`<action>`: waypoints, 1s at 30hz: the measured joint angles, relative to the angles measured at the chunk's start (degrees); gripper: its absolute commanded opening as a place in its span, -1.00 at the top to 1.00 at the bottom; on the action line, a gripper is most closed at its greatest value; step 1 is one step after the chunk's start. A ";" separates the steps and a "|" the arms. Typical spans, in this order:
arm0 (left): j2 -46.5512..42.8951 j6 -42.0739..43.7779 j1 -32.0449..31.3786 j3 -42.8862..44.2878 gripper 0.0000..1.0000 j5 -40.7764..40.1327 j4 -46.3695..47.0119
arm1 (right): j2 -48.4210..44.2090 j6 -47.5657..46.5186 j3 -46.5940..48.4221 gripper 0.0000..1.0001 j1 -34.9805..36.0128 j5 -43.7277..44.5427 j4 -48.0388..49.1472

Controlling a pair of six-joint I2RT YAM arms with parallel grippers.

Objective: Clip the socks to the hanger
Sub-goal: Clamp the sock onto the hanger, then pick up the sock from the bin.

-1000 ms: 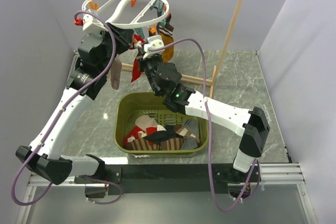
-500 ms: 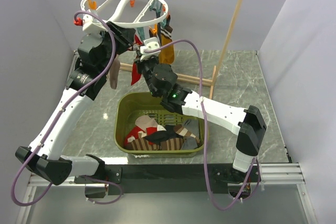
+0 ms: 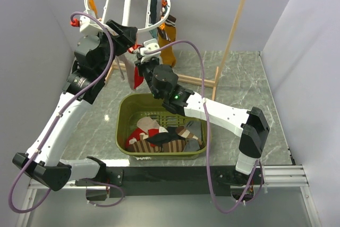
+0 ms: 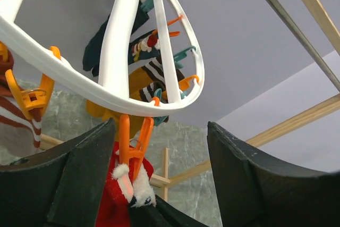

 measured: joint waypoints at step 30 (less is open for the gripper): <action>-21.40 11.02 1.44 -22.91 -0.68 17.07 -4.09 | -36.02 21.35 -19.17 -0.46 -3.58 -19.41 -43.21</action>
